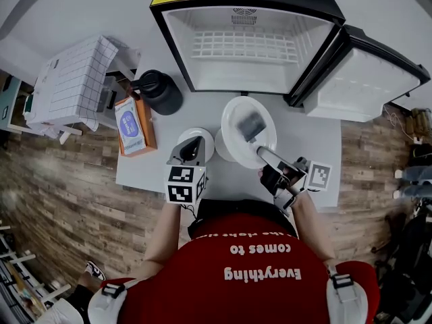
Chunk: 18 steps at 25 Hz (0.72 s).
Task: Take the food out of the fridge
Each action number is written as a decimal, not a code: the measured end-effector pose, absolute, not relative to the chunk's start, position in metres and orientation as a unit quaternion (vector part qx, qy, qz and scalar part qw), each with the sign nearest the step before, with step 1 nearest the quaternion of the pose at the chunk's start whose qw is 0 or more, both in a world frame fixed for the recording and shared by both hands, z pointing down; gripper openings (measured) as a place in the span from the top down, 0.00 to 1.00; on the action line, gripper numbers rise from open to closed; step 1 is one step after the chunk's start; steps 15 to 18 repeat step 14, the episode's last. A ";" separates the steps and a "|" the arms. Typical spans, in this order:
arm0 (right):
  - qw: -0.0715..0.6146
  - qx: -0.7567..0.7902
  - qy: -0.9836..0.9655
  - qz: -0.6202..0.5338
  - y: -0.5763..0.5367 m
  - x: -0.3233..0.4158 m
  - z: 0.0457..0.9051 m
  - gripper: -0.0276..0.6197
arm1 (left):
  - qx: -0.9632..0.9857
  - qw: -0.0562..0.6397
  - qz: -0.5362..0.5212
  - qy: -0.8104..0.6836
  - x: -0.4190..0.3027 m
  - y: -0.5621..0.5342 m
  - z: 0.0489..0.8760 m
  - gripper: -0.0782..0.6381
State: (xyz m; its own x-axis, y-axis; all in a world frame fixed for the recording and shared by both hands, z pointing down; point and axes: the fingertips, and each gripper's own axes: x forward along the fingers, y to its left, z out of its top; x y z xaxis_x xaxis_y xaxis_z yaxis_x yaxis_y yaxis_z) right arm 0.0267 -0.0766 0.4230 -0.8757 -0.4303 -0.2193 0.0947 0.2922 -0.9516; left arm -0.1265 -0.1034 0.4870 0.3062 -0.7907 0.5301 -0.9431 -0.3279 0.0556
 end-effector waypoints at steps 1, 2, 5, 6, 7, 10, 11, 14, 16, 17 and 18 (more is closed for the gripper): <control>0.226 -0.111 0.772 -0.583 -0.077 0.028 0.422 0.87 | 0.788 0.182 0.210 -0.550 -0.126 -0.103 0.487 0.88; 0.228 -0.114 0.773 -0.581 -0.078 0.030 0.422 0.87 | 0.788 0.181 0.210 -0.549 -0.125 -0.103 0.487 0.88; 0.235 -0.125 0.774 -0.574 -0.081 0.036 0.420 0.87 | 0.790 0.182 0.209 -0.547 -0.123 -0.102 0.487 0.88; 0.236 -0.130 0.775 -0.572 -0.083 0.038 0.420 0.87 | 0.790 0.182 0.209 -0.546 -0.122 -0.101 0.488 0.88; 0.237 -0.133 0.776 -0.569 -0.083 0.041 0.420 0.87 | 0.791 0.182 0.209 -0.545 -0.121 -0.101 0.488 0.88; 0.239 -0.142 0.780 -0.561 -0.085 0.047 0.418 0.87 | 0.792 0.182 0.210 -0.544 -0.119 -0.099 0.489 0.88; 0.239 -0.145 0.781 -0.558 -0.085 0.049 0.417 0.87 | 0.792 0.181 0.210 -0.543 -0.119 -0.099 0.489 0.88; 0.240 -0.152 0.782 -0.555 -0.086 0.055 0.416 0.87 | 0.794 0.179 0.208 -0.543 -0.116 -0.100 0.487 0.88; 0.240 -0.152 0.782 -0.555 -0.086 0.055 0.416 0.87 | 0.794 0.179 0.208 -0.543 -0.116 -0.100 0.487 0.88; 0.240 -0.152 0.782 -0.555 -0.086 0.055 0.416 0.87 | 0.794 0.179 0.208 -0.543 -0.116 -0.100 0.487 0.88; 0.240 -0.152 0.782 -0.555 -0.086 0.055 0.416 0.87 | 0.794 0.179 0.208 -0.543 -0.116 -0.100 0.487 0.88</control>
